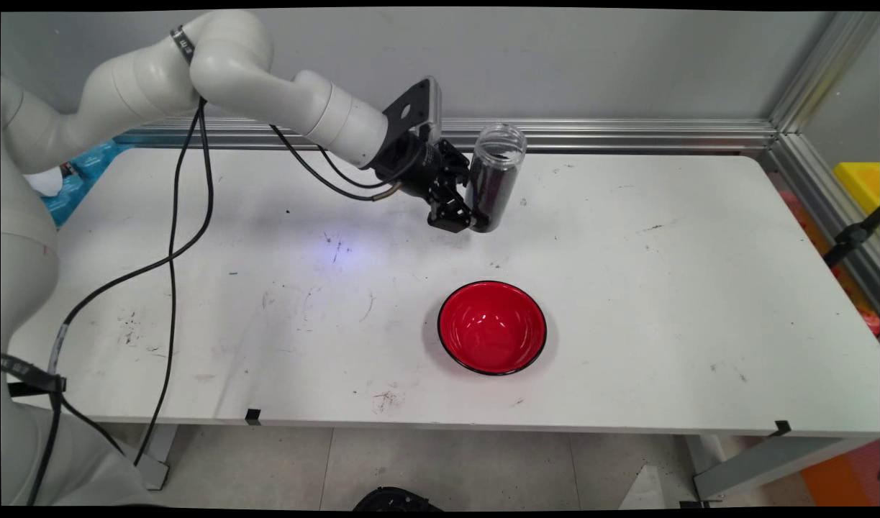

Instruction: Pour the black seasoning powder in the red bowl

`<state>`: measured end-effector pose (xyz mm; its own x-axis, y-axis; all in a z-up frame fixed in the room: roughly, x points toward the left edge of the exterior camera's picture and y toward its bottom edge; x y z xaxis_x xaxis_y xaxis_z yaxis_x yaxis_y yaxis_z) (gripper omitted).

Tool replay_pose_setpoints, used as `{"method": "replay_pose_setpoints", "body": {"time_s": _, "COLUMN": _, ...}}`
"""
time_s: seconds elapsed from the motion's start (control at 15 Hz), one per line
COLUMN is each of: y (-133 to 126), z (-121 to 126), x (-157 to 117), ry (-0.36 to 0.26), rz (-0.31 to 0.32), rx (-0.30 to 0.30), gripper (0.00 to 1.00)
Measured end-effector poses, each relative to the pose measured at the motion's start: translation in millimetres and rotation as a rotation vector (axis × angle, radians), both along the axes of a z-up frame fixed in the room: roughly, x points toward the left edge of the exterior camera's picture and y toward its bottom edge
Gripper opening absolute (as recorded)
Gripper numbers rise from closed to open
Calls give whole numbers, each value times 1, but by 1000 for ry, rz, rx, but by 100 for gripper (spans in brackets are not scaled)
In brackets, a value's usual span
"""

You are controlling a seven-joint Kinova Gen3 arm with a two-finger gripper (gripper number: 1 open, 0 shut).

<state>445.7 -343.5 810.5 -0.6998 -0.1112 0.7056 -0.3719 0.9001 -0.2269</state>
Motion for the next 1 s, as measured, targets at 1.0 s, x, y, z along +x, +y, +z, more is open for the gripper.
{"method": "replay_pose_setpoints", "body": {"time_s": 1.0, "y": 12, "z": 0, "x": -10, "ry": -253, "rz": -291, "rx": -308, "gripper": 0}}
